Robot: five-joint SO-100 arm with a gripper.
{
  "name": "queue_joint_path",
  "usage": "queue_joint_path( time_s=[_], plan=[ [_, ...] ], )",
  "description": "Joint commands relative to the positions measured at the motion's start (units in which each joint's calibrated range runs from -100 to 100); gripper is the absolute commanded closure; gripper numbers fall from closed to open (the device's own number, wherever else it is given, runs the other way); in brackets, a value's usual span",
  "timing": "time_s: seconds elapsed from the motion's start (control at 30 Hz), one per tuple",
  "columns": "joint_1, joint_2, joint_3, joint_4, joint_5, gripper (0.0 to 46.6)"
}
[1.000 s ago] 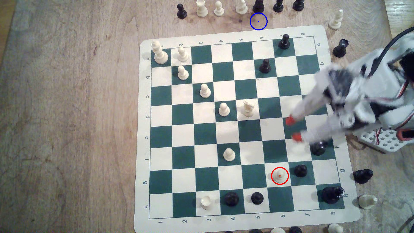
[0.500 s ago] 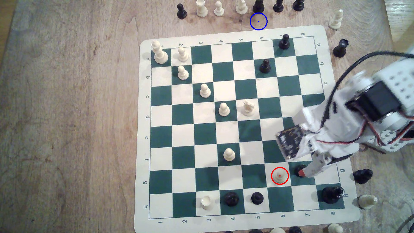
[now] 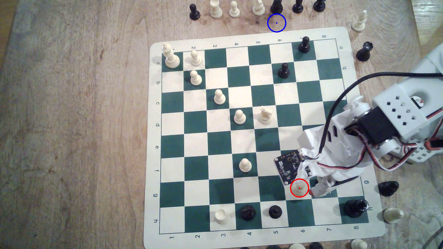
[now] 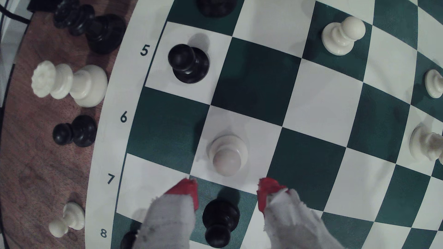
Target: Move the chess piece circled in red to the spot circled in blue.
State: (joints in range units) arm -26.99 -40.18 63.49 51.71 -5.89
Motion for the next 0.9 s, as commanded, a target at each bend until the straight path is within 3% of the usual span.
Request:
queue_joint_path(
  time_s=[0.0, 0.87],
  plan=[
    [-0.74, 1.98, -5.1, -2.16, -0.34, 32.9],
    [-0.58, 11.48, -9.27, -3.88, -0.1, 33.4]
  ],
)
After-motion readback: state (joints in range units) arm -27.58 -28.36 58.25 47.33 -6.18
